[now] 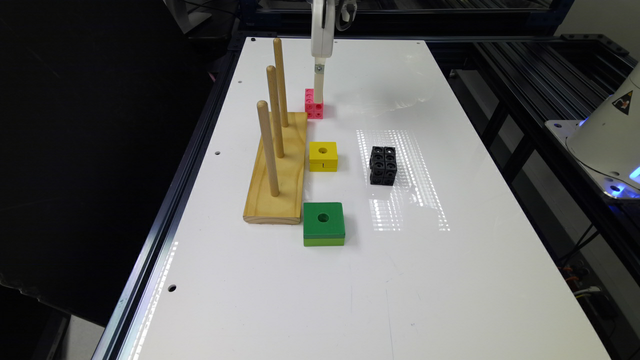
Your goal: Pick up pink block.
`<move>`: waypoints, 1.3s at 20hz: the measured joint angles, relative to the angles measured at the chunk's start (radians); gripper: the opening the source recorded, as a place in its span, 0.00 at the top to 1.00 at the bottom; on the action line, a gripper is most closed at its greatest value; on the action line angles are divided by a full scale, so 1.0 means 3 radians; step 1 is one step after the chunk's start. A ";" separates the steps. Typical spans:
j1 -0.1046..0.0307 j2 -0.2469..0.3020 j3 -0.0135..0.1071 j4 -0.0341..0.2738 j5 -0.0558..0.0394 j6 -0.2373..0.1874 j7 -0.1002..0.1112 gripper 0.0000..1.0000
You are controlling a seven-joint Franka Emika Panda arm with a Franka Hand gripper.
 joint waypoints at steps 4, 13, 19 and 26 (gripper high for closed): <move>0.0000 0.0117 0.0006 0.0035 0.0000 0.0085 0.0000 0.00; 0.0000 0.0220 0.0015 0.0141 0.0000 0.0105 0.0003 0.00; 0.0001 0.0294 0.0019 0.0144 0.0000 0.0147 0.0003 0.00; 0.0001 0.0391 0.0020 0.0158 -0.0003 0.0241 0.0003 0.00</move>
